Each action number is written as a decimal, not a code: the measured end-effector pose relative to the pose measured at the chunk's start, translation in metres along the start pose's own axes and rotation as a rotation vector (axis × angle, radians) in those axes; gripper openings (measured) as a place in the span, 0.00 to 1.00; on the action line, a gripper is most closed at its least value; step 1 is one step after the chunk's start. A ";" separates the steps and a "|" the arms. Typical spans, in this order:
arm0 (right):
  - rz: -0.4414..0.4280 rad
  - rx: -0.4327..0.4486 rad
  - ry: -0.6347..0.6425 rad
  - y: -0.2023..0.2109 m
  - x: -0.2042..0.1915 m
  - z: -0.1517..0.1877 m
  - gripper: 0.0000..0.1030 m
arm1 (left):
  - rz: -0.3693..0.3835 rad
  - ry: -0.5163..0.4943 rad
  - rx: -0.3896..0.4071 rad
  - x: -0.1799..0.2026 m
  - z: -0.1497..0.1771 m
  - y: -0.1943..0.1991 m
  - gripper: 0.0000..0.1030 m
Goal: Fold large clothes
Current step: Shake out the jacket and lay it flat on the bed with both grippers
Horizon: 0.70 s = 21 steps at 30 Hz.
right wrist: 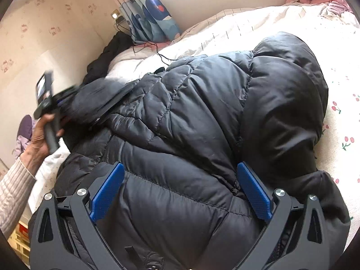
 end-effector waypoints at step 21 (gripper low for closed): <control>0.570 0.078 0.165 -0.056 -0.036 -0.136 0.94 | 0.466 0.194 -0.244 0.009 0.142 0.149 0.93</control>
Point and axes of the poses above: each gripper's, at about its wrist camera, not at the fingertips, and y roughly against the way its jaws point, x to its right, z to its underside, the point moved 9 cm from there along -y, roughly the way its jaws point, and after that the axes turned 6 degrees about z, right-handed, at the moved point
